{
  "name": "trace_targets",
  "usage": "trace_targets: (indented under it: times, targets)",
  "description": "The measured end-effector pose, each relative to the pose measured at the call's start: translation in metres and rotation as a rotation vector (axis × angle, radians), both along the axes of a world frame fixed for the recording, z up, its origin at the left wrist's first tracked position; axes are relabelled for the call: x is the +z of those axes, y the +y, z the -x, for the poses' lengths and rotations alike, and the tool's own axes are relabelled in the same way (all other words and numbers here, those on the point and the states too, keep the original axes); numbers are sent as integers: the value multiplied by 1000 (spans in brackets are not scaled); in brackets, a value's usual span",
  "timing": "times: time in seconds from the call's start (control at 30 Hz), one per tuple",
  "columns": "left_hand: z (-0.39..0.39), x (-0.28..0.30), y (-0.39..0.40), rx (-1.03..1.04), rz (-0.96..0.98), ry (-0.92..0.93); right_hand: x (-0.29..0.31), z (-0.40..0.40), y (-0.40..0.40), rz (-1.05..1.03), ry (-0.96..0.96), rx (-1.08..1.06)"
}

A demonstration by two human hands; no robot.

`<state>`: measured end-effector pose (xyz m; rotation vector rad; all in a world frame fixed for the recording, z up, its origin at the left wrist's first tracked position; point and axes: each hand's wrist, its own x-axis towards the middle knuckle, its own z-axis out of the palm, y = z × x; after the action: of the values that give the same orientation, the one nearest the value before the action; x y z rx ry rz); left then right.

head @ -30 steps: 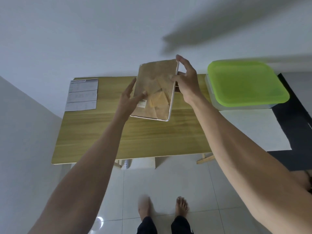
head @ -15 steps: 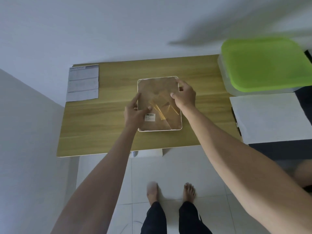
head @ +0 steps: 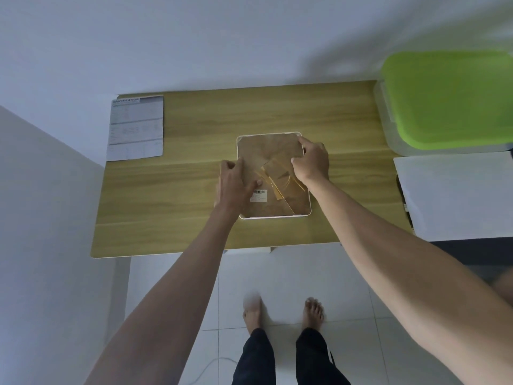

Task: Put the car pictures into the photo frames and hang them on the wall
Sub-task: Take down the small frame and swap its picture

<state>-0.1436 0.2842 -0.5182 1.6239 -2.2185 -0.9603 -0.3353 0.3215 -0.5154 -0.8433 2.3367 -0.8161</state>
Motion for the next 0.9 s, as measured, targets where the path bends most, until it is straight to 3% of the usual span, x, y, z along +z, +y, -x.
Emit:
trace_targets:
  times: [0.23,0.47,0.6,0.9]
  targets:
    - [-8,4,-5,-74,121,-144,5,3,-4,-101,21,59]
    - [-30,-10,6,-429,140,-214,12,6,-14,-173,11,107]
    - [-35,-17,10,-489,177,-278,9,9,-16,-168,32,123]
    - [-33,-16,12,-456,172,-272,0,19,-29,-64,-267,-108]
